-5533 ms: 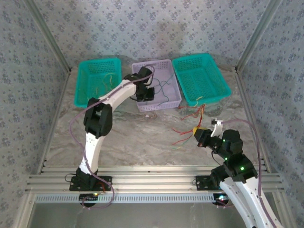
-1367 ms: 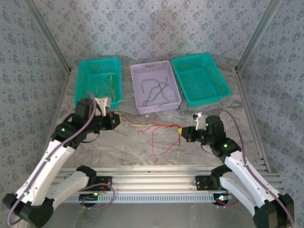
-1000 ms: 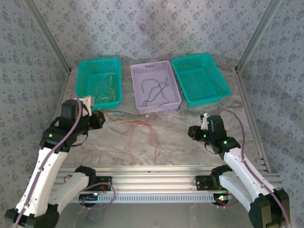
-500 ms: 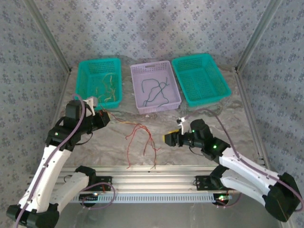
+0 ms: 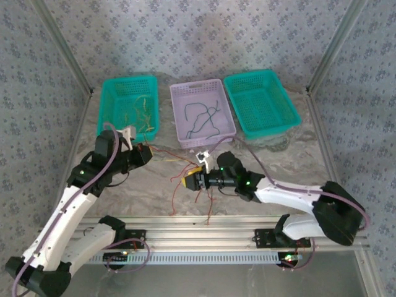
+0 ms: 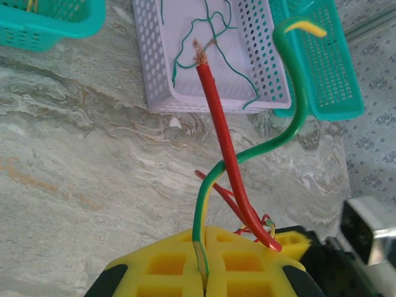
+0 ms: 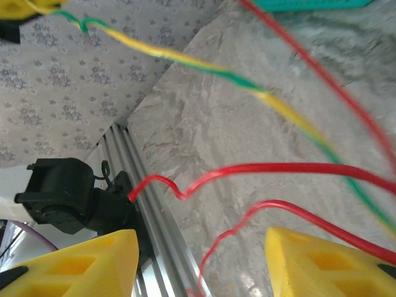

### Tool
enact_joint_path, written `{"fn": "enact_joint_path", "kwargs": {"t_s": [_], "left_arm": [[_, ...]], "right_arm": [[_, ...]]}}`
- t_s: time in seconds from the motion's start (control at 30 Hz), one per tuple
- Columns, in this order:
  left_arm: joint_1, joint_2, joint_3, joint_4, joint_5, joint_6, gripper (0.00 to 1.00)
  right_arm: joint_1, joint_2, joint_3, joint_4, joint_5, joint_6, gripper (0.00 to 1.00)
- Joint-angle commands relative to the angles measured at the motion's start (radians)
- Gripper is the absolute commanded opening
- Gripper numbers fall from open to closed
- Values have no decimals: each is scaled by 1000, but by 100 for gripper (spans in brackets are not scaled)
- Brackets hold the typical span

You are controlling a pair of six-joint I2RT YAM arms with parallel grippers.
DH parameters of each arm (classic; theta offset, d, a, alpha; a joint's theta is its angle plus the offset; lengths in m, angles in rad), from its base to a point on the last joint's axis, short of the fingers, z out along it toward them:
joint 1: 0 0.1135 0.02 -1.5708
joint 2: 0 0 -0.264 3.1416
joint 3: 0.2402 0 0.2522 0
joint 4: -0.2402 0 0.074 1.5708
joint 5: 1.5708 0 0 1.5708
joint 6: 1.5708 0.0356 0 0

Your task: Untangle the cables

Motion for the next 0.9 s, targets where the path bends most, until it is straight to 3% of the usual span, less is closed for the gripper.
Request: {"fn": "enact_joint_path", "kwargs": {"t_s": [0.0,0.2,0.37,0.6,0.7,0.77,0.87], "left_arm": [[-21,4,0,64,-30,-34,0],[-48,12,3,71,-49,-36,0],[-59,9,-9,81,-58,-45,0],[-61,-6,16,56,-94,-38,0],[-61,1,20,57,-96,-37,0],[-60,4,19,58,-95,-37,0],[-60,0,19,56,-94,-38,0]], "right_arm": [[48,62,44,124,66,69,59],[73,82,-11,255,248,93,65],[78,113,-6,303,317,77,64],[80,66,-43,226,453,96,62],[70,53,-31,199,459,104,51],[68,45,-23,173,474,100,35],[62,35,-38,169,496,113,20]]}}
